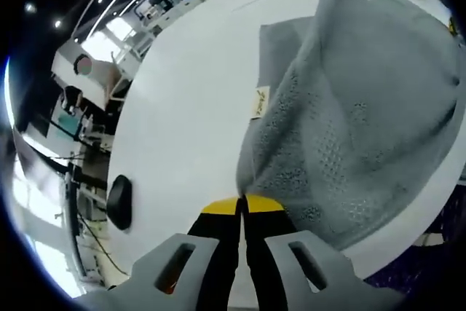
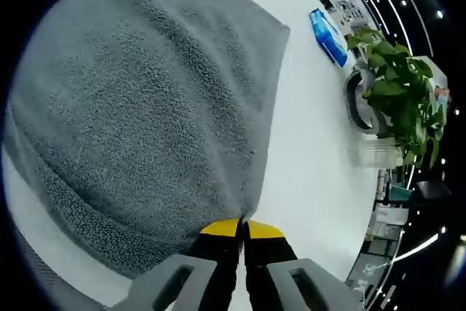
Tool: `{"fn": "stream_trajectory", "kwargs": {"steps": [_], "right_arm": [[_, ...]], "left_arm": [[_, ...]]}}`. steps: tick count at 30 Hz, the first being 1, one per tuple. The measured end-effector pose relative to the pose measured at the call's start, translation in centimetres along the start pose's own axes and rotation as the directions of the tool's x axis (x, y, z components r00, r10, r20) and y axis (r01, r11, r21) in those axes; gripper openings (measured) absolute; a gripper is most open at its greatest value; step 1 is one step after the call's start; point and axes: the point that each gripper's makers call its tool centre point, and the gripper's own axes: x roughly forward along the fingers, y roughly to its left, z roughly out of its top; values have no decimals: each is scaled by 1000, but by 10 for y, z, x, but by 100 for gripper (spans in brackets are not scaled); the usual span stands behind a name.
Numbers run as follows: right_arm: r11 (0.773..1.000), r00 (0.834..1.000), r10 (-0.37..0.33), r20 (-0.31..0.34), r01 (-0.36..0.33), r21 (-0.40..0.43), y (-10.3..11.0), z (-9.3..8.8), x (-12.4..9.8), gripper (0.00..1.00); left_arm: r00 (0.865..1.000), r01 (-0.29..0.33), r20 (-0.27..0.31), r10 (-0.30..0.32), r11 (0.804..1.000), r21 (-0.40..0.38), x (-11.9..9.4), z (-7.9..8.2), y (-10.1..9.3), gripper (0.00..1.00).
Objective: Open the folded towel by lifting each exposed corner and separating the folded layers until the towel lies flat within the target outline without major curled edges
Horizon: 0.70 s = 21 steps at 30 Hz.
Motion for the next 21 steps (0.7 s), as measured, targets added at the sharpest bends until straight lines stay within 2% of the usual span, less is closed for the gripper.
{"fn": "stream_trajectory", "kwargs": {"steps": [2,6,9,14,17,19,21], "right_arm": [[999,1000,3,-29,-2,33,-4,-2,6,0],[997,997,18,-75,-12,74,1,-12,-2,0],[996,996,25,-85,-17,87,2,-12,-5,0],[990,997,35,-73,-24,139,-3,-15,-1,0],[985,997,37,-71,-25,173,0,-10,-3,0],[985,997,43,-71,-30,173,0,-11,-4,0],[980,997,47,-63,-34,194,-4,-11,-3,0]], "left_arm": [[1000,1,-1,-1,1000,27,0,0,-1,0],[1000,-5,-12,5,1000,30,0,2,-3,0],[1000,-21,-13,21,999,40,-1,1,-3,0],[999,-31,-10,31,999,23,-2,-1,-1,0],[999,-32,-6,32,999,32,-6,-2,-2,0],[999,-36,-22,36,999,7,-10,-7,0,0],[999,-31,-14,31,1000,-6,-11,-7,0,0]]}}
